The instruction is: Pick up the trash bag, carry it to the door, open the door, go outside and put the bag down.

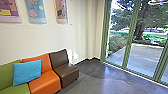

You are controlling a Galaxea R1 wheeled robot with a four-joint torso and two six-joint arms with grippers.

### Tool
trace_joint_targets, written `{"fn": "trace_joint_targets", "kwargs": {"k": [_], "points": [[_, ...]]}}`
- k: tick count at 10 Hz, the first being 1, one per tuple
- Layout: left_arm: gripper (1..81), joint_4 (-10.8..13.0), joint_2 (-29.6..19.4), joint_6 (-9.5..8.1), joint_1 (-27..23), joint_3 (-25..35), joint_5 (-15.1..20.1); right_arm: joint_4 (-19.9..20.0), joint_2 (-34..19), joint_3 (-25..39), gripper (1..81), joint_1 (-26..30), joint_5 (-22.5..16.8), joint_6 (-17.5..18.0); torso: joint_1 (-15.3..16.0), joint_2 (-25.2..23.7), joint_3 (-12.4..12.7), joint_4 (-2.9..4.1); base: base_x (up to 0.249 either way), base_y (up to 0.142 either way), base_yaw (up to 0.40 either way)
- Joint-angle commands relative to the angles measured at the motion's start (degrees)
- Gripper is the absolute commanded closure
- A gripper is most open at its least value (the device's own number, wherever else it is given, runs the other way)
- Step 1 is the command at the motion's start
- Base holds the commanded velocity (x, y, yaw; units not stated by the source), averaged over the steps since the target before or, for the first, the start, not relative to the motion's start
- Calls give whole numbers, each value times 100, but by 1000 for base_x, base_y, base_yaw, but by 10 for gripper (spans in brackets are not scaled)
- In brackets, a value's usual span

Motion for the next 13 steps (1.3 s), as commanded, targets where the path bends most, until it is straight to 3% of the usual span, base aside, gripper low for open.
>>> {"fn": "trace_joint_targets", "kwargs": {"k": [1, 13], "points": [[811, 33, 16, 37, -363, 10, 340, -42, -22, 23, 10, 338, -319, -23, 0, 0, 0, 0, 0, 0, -296], [811, 42, 16, 37, -363, 10, 340, -60, 30, -56, 10, 329, -310, -23, -2, 0, 2, 0, 0, 0, -306]]}}
